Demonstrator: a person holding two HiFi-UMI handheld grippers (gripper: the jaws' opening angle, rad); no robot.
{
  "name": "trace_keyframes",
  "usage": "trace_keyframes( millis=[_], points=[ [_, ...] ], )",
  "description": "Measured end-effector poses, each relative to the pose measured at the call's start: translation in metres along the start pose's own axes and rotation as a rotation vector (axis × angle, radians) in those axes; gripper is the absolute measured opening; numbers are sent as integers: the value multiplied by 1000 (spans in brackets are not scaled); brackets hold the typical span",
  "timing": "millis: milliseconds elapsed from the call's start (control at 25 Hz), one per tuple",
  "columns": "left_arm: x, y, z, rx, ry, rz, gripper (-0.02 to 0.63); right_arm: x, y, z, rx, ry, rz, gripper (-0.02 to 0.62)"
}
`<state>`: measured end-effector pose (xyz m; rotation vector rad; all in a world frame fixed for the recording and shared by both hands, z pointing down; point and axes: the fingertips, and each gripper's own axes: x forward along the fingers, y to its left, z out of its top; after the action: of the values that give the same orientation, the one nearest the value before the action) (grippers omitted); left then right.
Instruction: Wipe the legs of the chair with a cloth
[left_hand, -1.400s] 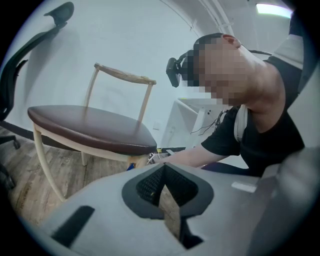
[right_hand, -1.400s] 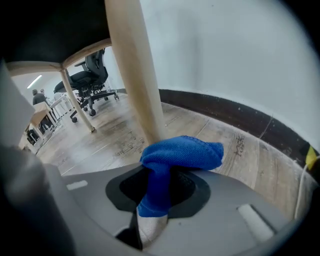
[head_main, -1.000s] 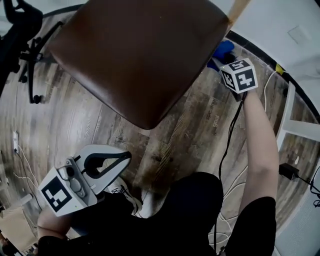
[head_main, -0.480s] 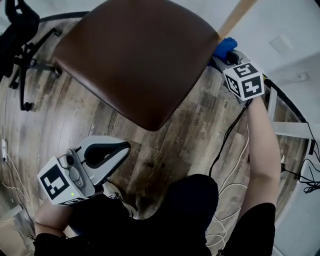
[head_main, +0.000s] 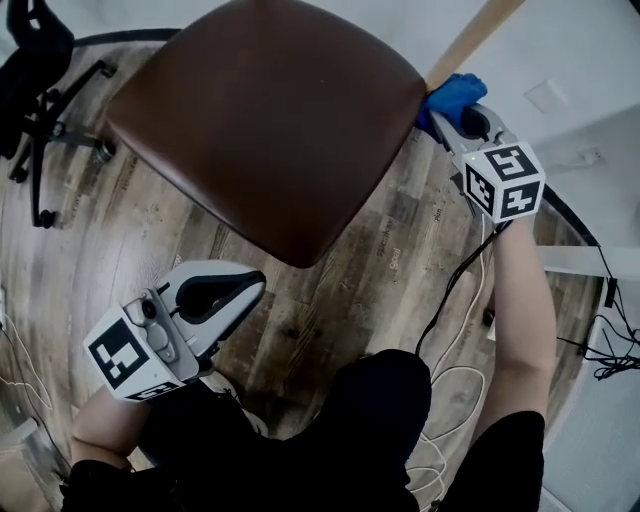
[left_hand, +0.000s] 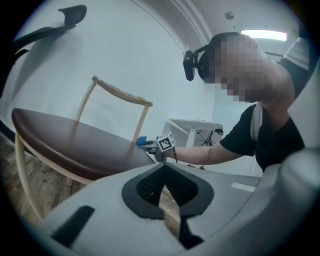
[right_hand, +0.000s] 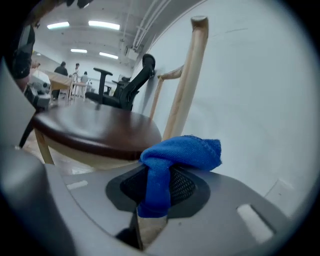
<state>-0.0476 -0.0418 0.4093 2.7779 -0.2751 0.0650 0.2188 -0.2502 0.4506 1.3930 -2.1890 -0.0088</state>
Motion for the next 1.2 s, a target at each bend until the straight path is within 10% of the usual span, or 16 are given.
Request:
trace_keyframes(
  millis=[680,1200],
  points=[
    [2,2,23,-62,-25,59,6,-164,48,143,206,-393,26,98],
    [-58,-103,215,-161,79,178,6,-289,86,264,502,-297,61,98]
  ],
)
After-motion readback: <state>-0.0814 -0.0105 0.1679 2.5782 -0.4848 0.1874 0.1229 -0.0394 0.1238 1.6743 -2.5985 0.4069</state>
